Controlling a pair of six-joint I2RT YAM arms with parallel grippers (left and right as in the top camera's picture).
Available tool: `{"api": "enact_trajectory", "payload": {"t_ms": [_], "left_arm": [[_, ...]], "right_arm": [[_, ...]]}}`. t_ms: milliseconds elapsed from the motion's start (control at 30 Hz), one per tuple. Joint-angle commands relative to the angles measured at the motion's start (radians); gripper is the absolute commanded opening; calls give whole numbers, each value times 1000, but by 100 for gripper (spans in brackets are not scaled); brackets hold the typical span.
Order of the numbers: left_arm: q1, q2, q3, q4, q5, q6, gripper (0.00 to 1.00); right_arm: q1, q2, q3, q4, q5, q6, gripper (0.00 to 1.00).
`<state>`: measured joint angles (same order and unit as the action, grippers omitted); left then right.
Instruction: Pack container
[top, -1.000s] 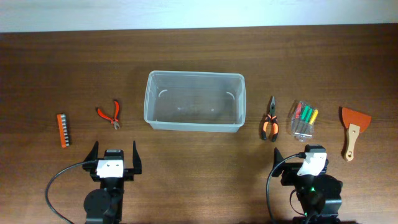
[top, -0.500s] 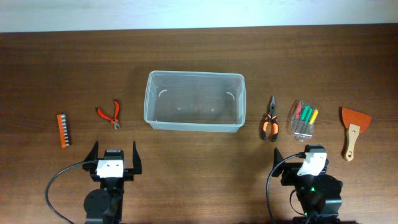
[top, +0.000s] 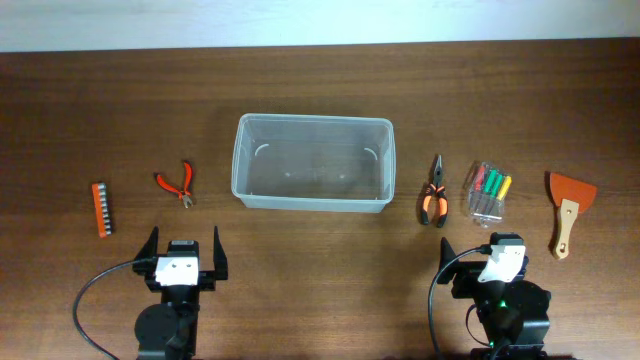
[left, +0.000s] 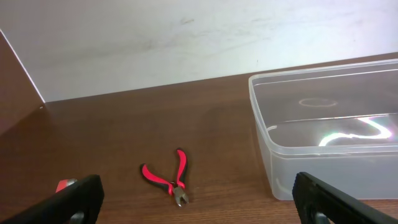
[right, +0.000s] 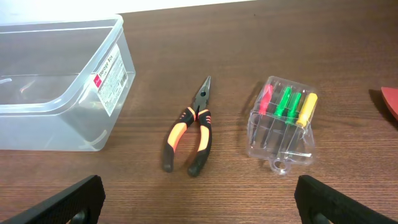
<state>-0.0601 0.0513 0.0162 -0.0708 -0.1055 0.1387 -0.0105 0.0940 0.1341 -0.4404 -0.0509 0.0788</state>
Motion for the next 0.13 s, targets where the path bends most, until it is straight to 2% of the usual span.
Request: {"api": "enact_trajectory", "payload": {"t_ms": [0,100], "left_arm": [[-3,-10,-7,-1,3,16,99],[-3,-10,-7,-1,3,16,99]], "right_arm": [[3,-10,-6,-1,-9,5,99],[3,-10,-6,-1,-9,5,99]]}}
